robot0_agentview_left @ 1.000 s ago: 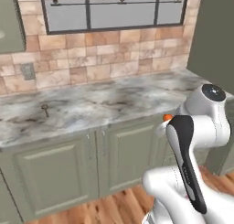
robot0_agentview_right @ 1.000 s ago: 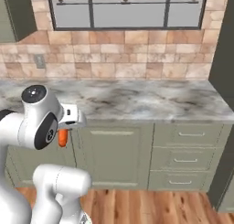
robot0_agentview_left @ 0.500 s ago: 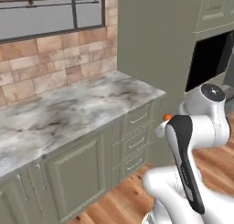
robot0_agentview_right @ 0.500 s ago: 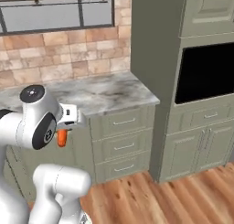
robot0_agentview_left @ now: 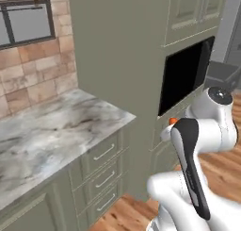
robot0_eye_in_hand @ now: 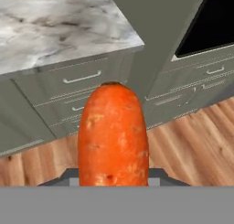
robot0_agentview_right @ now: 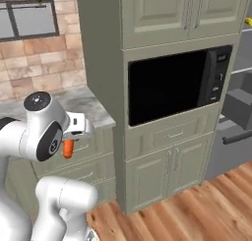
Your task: Place the lemon and carrot inside the fridge drawer. Close the drawer after placing the vegetables.
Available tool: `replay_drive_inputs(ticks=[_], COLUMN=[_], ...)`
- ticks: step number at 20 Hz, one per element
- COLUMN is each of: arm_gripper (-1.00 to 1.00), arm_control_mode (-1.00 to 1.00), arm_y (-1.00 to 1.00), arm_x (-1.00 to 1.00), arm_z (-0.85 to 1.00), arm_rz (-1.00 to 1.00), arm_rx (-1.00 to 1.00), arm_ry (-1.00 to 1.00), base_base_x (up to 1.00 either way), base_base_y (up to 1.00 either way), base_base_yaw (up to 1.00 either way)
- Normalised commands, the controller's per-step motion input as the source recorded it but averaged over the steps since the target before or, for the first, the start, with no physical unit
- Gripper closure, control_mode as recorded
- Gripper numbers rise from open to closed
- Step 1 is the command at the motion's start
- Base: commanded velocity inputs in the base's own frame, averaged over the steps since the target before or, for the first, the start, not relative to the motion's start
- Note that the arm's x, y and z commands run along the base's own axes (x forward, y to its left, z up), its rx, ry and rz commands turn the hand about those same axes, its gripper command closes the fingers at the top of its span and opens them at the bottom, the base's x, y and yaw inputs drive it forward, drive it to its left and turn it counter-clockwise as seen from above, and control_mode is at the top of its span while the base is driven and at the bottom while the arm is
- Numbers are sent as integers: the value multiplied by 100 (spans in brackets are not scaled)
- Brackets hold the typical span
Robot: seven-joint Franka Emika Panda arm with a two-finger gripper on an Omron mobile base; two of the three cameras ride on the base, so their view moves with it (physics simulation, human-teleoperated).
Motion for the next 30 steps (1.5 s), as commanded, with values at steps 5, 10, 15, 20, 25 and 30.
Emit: replay_drive_inputs(ticks=[5,10,15,20,25,30], arm_gripper=[100,100,100,100,100,100], arm_control_mode=[100,100,100,100,100,100], arm_y=[0,0,0,0,0,0], arm_x=[0,0,0,0,0,0], arm_z=[0,0,0,0,0,0], arm_rz=[0,0,0,0,0,0], arm_rx=[0,0,0,0,0,0], arm_ry=[0,0,0,0,0,0], base_base_x=[70,47,50,40,49,35], base_base_y=[-99,-100,-87,-93,-83,-62], base_base_yaw=[-10,-1,-2,-4,0,0])
